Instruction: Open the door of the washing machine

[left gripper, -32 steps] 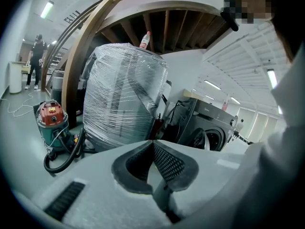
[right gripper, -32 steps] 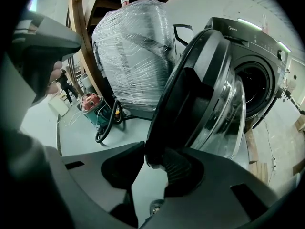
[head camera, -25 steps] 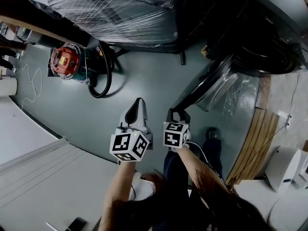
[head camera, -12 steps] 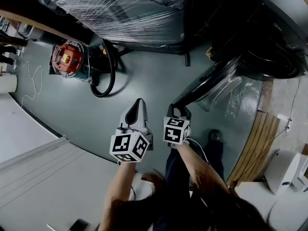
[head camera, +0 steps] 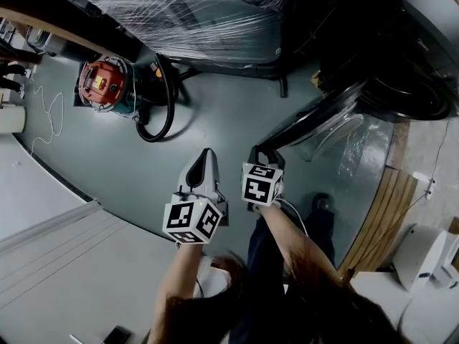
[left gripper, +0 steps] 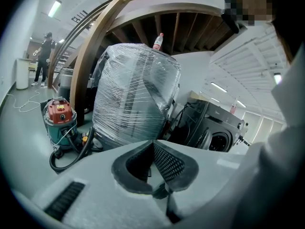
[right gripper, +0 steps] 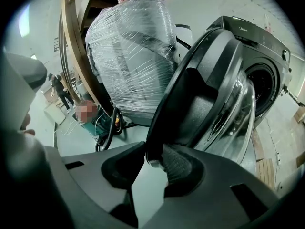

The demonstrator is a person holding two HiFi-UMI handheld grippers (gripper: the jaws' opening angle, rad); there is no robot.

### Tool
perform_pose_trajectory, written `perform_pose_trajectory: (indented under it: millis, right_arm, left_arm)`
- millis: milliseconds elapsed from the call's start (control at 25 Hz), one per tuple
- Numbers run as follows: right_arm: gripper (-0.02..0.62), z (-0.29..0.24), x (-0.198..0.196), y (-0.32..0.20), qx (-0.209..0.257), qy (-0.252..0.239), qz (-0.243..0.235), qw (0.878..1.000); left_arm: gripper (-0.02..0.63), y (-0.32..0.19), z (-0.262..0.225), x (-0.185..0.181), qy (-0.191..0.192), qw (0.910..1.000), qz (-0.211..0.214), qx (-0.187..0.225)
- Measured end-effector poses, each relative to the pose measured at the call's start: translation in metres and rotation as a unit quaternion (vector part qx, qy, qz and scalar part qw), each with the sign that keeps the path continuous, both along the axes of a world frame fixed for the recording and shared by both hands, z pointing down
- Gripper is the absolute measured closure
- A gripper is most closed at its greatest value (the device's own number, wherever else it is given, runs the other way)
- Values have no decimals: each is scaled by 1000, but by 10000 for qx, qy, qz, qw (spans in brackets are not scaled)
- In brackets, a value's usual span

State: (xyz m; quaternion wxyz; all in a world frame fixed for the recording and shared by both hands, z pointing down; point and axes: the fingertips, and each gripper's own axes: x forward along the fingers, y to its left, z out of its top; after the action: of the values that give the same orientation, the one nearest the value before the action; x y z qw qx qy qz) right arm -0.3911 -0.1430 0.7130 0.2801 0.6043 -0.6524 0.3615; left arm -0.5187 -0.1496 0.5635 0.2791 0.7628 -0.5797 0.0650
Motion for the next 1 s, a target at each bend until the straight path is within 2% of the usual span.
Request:
perform_pose_trajectory:
  millis: [1000]
  right_arm:
    - [495,-2,-32,-58,248,142,-384,9989]
  left_arm:
    - [592,-7,17,-17,23,9999,-86,-145]
